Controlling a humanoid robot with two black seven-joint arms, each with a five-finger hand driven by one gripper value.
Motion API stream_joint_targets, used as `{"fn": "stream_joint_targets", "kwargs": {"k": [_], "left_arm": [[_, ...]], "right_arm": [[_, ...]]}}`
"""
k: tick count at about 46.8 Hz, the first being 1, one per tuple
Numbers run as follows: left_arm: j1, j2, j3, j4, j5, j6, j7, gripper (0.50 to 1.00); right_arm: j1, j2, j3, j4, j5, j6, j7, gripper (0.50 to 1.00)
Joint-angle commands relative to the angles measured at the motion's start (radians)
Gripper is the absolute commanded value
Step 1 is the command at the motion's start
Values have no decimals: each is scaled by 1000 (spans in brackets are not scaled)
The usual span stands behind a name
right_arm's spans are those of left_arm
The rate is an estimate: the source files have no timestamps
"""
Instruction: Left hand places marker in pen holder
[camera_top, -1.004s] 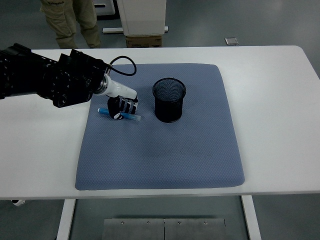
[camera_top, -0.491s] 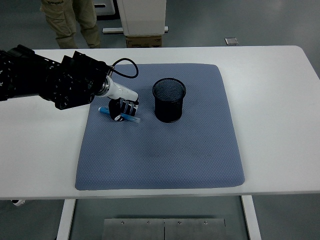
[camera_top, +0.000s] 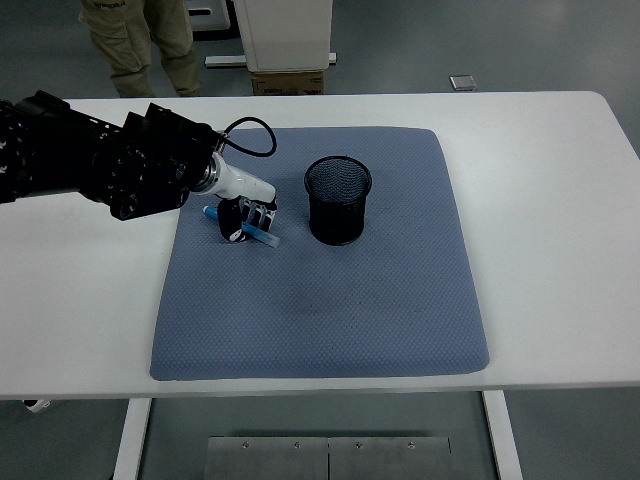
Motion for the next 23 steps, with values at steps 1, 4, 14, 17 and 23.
{"fn": "stream_joint_targets", "kwargs": {"k": [1, 4, 14, 17, 23], "left_arm": [[0, 0, -1, 3, 0, 0, 0, 514], [0, 0, -1, 6, 0, 0, 0, 514], [-2, 2, -2, 6, -2, 0, 0, 514], [-2, 2, -4, 6, -2, 1, 0, 543], [-2, 0, -5, 6, -2, 1, 0, 566]], "right_arm": [[0, 0, 0, 0, 0, 0, 0, 1000], [0, 0, 0, 0, 0, 0, 0, 1000], [0, 0, 0, 0, 0, 0, 0, 1000], [0, 0, 0, 0, 0, 0, 0, 1000], [0, 0, 0, 0, 0, 0, 0, 1000]]}}
